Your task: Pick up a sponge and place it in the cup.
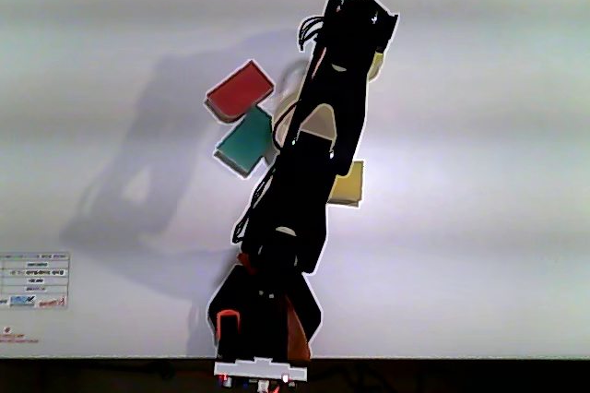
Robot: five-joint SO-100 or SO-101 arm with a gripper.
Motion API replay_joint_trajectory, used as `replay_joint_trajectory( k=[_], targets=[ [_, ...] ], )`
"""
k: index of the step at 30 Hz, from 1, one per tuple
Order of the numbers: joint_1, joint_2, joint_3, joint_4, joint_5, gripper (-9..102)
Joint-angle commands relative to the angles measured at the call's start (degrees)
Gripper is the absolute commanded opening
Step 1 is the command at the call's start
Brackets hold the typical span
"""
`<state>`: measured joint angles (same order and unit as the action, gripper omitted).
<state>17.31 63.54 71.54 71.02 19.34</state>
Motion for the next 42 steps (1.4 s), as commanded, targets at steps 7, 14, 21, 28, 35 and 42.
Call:
replay_joint_trajectory(
  k=[7,14,21,28,35,42],
  targets=[
    [0.18,25.58,-2.64,17.93,-8.96,0],
    [1.76,43.59,17.31,13.8,-14.15,0],
    [1.05,56.87,39.11,3.16,-15.29,0],
    [-1.32,62.23,54.05,-4.66,-15.12,1],
    [-2.46,62.23,53.44,-2.72,-15.29,29],
    [-1.85,58.62,39.99,7.65,-15.29,35]
  ],
)
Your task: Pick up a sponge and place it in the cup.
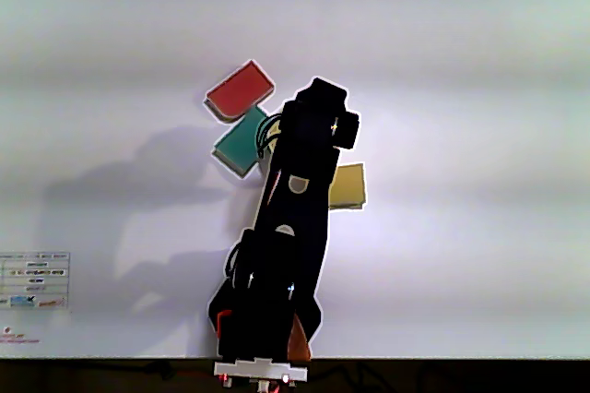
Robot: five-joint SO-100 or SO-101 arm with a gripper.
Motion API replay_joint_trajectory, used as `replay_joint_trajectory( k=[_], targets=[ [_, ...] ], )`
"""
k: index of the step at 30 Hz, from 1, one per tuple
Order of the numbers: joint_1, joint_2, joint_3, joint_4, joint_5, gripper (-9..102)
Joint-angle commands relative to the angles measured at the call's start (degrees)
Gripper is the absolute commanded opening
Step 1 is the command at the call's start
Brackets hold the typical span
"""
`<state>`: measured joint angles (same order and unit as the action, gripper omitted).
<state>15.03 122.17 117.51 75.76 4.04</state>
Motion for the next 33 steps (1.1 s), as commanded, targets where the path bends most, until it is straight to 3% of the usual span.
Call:
replay_joint_trajectory(
  k=[1,4,8,12,16,23,28,33],
  targets=[
    [0.53,-0.44,-7.91,4.22,0.0,35],
    [0.79,-2.2,-15.12,8.53,0.26,35],
    [1.49,-0.97,-20.13,12.13,0.35,14],
    [1.76,7.73,-11.6,9.23,0.88,0],
    [0.62,21.62,5.45,3.52,0.79,0],
    [-3.43,50.1,34.98,0.88,-3.25,0],
    [-6.86,63.37,43.51,5.71,-3.52,0],
    [-7.29,64.78,48.6,6.59,-4.57,0]
  ],
)
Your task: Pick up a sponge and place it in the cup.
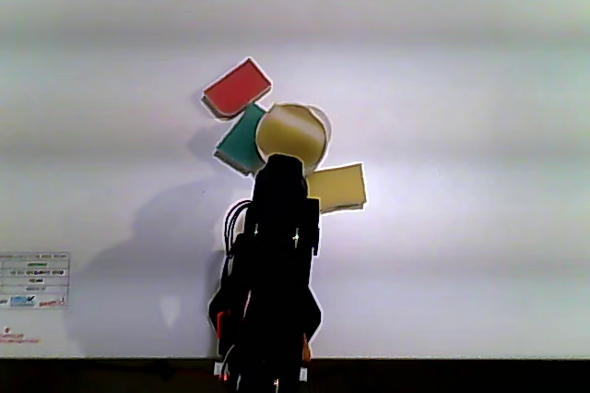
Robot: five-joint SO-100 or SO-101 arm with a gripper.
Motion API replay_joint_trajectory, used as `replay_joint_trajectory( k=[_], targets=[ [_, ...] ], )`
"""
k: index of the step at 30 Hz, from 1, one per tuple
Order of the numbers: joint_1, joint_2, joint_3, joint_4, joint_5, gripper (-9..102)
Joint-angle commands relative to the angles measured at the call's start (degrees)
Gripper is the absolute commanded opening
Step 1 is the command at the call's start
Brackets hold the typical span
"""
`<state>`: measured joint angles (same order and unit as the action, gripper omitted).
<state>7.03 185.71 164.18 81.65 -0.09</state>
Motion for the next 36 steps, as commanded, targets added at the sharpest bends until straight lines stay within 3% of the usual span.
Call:
replay_joint_trajectory(
  k=[1,6,8,36],
  targets=[
    [1.05,1.23,3.25,0.35,-1.14,0],
    [3.43,1.32,12.83,-4.48,-1.23,0],
    [4.22,1.32,12.92,-1.41,-1.14,0],
    [3.87,1.41,12.92,-1.41,-1.23,0]
  ],
)
